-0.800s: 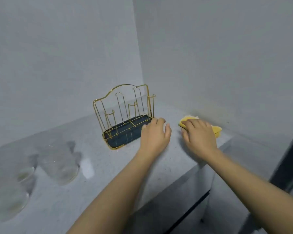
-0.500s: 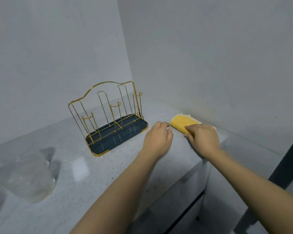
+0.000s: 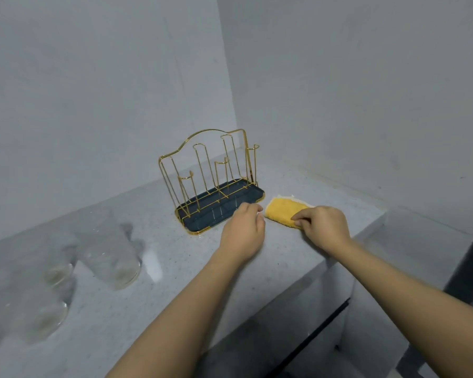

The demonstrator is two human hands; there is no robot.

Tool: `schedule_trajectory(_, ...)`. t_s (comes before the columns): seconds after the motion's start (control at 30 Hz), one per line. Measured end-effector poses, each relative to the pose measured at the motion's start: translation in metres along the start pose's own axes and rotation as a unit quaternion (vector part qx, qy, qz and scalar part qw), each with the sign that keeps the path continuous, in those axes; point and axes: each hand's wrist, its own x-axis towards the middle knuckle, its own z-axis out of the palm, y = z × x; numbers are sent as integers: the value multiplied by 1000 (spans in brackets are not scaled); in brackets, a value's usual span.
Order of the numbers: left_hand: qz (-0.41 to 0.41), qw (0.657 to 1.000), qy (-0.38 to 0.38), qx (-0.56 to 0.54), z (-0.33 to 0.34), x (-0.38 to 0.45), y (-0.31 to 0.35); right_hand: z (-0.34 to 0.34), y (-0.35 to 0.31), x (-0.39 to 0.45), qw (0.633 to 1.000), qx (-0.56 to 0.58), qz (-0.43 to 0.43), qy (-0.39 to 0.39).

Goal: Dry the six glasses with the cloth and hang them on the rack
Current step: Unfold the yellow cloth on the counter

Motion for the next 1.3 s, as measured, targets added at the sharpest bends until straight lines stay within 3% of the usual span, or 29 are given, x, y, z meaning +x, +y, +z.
schedule_trajectory(0.57,-104,994,27,35,-119,-161,-136,61,-223,-84,956,92,-220,-170)
schedule_trajectory(0.7,-136,990,-5,36,-129,-173,-144,60,-228,-81,941,147,-205,-223)
schedule_trajectory(0.83,-186,982,21,-17,-128,-173,-144,59,-220,-75,971,120,-150,-143)
schedule_trajectory(0.93,-234,966,58,-91,-128,-174,-144,60,-216,-71,982,77,-71,-158)
schedule_trajectory(1.0,-257,953,73,-145,-129,-177,-143,58,-217,-69,979,115,-58,-156)
schedule_trajectory(1.17,-255,922,77,-282,-141,-184,-146,33,-226,-71,939,285,-69,-178)
schedule_trajectory(1.3,-203,933,40,-294,-158,-192,-140,12,-230,-70,905,321,-106,-256)
